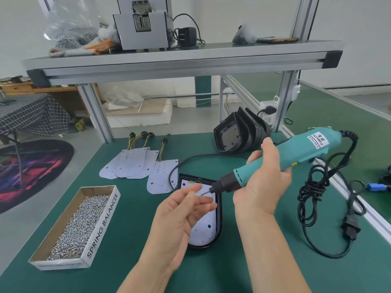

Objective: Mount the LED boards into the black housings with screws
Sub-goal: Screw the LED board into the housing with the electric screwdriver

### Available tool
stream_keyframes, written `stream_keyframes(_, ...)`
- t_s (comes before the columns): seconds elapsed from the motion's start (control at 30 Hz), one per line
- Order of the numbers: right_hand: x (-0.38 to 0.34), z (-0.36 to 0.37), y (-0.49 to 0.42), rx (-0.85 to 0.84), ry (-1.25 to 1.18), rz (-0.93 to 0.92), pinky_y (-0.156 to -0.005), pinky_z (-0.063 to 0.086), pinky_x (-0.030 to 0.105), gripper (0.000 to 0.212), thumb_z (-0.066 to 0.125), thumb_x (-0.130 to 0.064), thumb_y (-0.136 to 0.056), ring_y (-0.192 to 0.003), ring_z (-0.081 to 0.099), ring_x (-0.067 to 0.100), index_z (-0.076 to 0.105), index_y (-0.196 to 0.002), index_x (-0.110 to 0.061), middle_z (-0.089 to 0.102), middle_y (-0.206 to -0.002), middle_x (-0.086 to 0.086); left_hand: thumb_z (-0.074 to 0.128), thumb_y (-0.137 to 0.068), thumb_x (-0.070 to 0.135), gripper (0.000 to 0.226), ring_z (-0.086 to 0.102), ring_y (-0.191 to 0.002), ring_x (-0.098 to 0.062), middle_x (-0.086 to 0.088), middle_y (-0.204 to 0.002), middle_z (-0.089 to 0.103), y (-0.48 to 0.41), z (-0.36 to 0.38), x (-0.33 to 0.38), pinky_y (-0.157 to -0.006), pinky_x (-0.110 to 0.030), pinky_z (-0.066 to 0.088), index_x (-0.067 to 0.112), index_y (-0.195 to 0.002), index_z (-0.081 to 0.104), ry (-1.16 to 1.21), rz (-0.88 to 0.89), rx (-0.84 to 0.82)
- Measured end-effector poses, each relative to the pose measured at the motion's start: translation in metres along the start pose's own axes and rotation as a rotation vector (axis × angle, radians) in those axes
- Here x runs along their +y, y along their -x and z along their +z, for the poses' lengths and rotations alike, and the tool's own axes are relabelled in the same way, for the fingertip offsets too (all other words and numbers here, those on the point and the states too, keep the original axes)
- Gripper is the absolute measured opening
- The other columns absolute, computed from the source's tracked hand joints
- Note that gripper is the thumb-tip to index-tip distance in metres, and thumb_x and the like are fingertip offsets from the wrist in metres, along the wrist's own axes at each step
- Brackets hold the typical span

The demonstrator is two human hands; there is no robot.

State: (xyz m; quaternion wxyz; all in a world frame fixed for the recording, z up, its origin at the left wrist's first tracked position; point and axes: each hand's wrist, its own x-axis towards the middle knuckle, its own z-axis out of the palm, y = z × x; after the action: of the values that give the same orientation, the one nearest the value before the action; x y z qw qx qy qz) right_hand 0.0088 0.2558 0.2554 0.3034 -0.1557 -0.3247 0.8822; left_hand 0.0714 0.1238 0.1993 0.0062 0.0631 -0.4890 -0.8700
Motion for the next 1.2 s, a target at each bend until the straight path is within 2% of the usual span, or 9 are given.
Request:
stream_keyframes(0.07, 0.0, 0.003, -0.004, -0.014, -0.003, -0.016, -0.049, 0.042, 0.017, 0.019, 0.071, -0.019, -0.09, -0.049, 0.049, 0.005, 0.055, -0.082, -0.024, 0.054, -0.052, -0.017, 0.062, -0.09, 0.023, 0.029, 0.071, -0.07, -0.027, -0.026, -0.087, 0.072, -0.004, -0.008, 0.005, -0.059, -0.023, 0.056, 0.0, -0.105, 0.072, -0.02, -0.036, 0.056)
stream_keyframes(0.17, 0.003, 0.007, -0.012, -0.044, 0.006, -0.051, -0.051, 0.042, 0.018, 0.019, 0.071, -0.018, -0.09, -0.05, 0.048, 0.007, 0.054, -0.082, -0.022, 0.054, -0.052, -0.017, 0.058, -0.097, 0.03, 0.03, 0.046, -0.047, -0.014, -0.006, -0.063, 0.06, -0.024, -0.032, 0.01, -0.041, -0.02, 0.034, 0.002, -0.095, 0.07, -0.282, -0.005, 0.295)
stream_keyframes(0.27, 0.016, 0.013, -0.019, -0.09, 0.061, -0.091, -0.051, 0.04, 0.021, 0.023, 0.072, -0.018, -0.089, -0.05, 0.046, 0.01, 0.051, -0.078, -0.02, 0.052, -0.054, -0.007, 0.07, -0.086, 0.046, 0.041, 0.045, -0.065, -0.018, 0.0, -0.067, 0.057, -0.047, -0.05, 0.011, -0.056, -0.028, 0.034, 0.005, -0.087, 0.07, -0.702, -0.053, 0.405)
stream_keyframes(0.37, 0.037, 0.023, -0.023, -0.133, 0.134, -0.145, -0.05, 0.042, 0.021, 0.025, 0.074, -0.017, -0.087, -0.049, 0.048, 0.011, 0.051, -0.076, -0.018, 0.053, -0.054, -0.004, 0.075, -0.066, 0.062, 0.066, 0.061, -0.078, -0.029, -0.013, -0.083, 0.071, -0.061, -0.049, 0.0, -0.074, -0.037, 0.045, -0.002, -0.082, 0.067, -0.876, -0.239, 0.215)
stream_keyframes(0.47, 0.061, 0.034, -0.023, -0.216, 0.227, -0.209, -0.053, 0.044, 0.026, 0.025, 0.075, -0.027, -0.08, -0.053, 0.049, 0.016, 0.053, -0.07, -0.022, 0.054, -0.058, 0.001, 0.07, -0.052, 0.052, 0.069, 0.067, -0.076, -0.027, -0.02, -0.093, 0.074, -0.071, -0.046, -0.01, -0.079, -0.038, 0.051, -0.006, -0.089, 0.069, -0.877, -0.287, 0.15)
stream_keyframes(0.6, 0.089, 0.043, -0.021, -0.328, 0.352, -0.254, -0.056, 0.044, 0.04, 0.027, 0.074, -0.04, -0.076, -0.056, 0.047, 0.021, 0.052, -0.064, -0.029, 0.051, -0.059, 0.001, 0.067, -0.052, 0.04, 0.041, 0.055, -0.077, -0.018, -0.01, -0.083, 0.063, -0.08, -0.05, -0.015, -0.078, -0.035, 0.042, 0.015, -0.084, 0.064, -0.805, -0.294, 0.149)
stream_keyframes(0.7, 0.106, 0.046, -0.02, -0.403, 0.412, -0.28, -0.054, 0.043, 0.034, 0.025, 0.074, -0.041, -0.078, -0.053, 0.045, 0.014, 0.053, -0.064, -0.034, 0.05, -0.056, -0.013, 0.067, -0.053, 0.037, 0.038, 0.053, -0.077, -0.018, -0.007, -0.083, 0.06, -0.083, -0.051, -0.019, -0.077, -0.035, 0.041, 0.018, -0.086, 0.062, -0.775, -0.301, 0.159)
stream_keyframes(0.8, 0.115, 0.047, -0.022, -0.418, 0.441, -0.28, -0.053, 0.043, 0.026, 0.024, 0.073, -0.043, -0.077, -0.051, 0.044, 0.01, 0.055, -0.065, -0.036, 0.049, -0.055, -0.015, 0.068, -0.049, 0.038, 0.041, 0.054, -0.075, -0.019, -0.008, -0.08, 0.061, -0.085, -0.053, -0.021, -0.076, -0.035, 0.041, 0.015, -0.083, 0.064, -0.757, -0.301, 0.178)
stream_keyframes(1.2, 0.122, 0.045, -0.024, -0.42, 0.483, -0.315, -0.054, 0.044, 0.033, 0.026, 0.074, -0.041, -0.078, -0.052, 0.045, 0.013, 0.053, -0.063, -0.039, 0.049, -0.056, -0.015, 0.066, -0.045, 0.043, 0.043, 0.051, -0.074, -0.016, -0.003, -0.08, 0.058, -0.089, -0.06, -0.029, -0.074, -0.034, 0.038, 0.021, -0.081, 0.06, -0.723, -0.273, 0.161)
